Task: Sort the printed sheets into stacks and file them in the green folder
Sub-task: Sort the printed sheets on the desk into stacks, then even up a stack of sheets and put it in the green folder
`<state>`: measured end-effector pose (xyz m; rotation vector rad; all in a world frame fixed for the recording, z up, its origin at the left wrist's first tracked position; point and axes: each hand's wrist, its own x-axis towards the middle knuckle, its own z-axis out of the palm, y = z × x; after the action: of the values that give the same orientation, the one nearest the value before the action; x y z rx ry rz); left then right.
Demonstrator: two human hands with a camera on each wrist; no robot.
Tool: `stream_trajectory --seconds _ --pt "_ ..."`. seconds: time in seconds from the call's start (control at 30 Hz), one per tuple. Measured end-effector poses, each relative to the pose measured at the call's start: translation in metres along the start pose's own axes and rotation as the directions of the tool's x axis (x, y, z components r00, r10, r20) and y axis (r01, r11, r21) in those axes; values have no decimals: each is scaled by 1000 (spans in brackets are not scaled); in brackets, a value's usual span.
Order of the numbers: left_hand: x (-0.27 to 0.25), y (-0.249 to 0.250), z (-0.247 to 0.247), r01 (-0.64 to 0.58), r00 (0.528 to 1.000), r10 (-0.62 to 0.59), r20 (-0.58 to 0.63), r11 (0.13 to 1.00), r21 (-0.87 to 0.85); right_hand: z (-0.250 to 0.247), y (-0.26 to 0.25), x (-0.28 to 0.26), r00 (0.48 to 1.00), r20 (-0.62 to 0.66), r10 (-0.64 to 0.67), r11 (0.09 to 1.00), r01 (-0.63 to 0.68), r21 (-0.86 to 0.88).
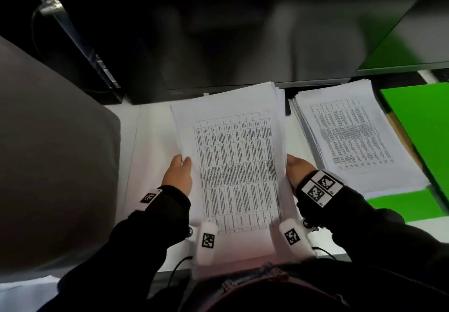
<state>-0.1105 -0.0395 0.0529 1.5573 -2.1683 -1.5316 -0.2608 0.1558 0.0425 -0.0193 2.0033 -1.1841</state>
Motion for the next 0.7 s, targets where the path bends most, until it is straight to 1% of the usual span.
stream_trajectory --seconds 0.07,0.1,0.17,0.2,0.23,0.3,0.37,0.43,0.5,0.6,0.7 --pt "0 3 15 21 1000 -19 23 998 -51 -16 -1 0 995 -101 24 987 -39 -154" --pt "0 5 22 23 999 -20 36 996 -83 -23 -2 -2 991 -128 26 979 -51 -195" --pt "0 9 37 21 997 -13 76 994 -111 -40 4 -2 990 -126 54 976 -79 -203" --pt "0 12 44 19 995 -7 99 993 -117 -47 9 2 993 -108 37 982 -56 -181" --pt "-1 16 53 24 993 -8 122 991 -129 -56 12 5 997 -72 -18 984 5 -181" --pt "-3 27 72 44 987 -18 162 986 -162 -76 17 15 994 -8 -106 955 100 -280" --pt "-6 36 94 94 972 -54 230 982 -166 -104 18 26 996 -35 -83 943 67 -327" --pt "-11 44 119 184 933 -113 343 966 -182 -137 21 38 998 -62 -20 937 -3 -351" --pt "-17 52 144 198 898 -115 425 968 -156 -169 24 48 995 -94 38 933 -69 -354" --pt "-25 70 181 169 884 -88 459 976 -140 -212 26 61 983 -160 86 905 -144 -399" --pt "-26 87 212 145 889 -69 453 980 -137 -241 23 80 978 -185 92 878 -168 -448"
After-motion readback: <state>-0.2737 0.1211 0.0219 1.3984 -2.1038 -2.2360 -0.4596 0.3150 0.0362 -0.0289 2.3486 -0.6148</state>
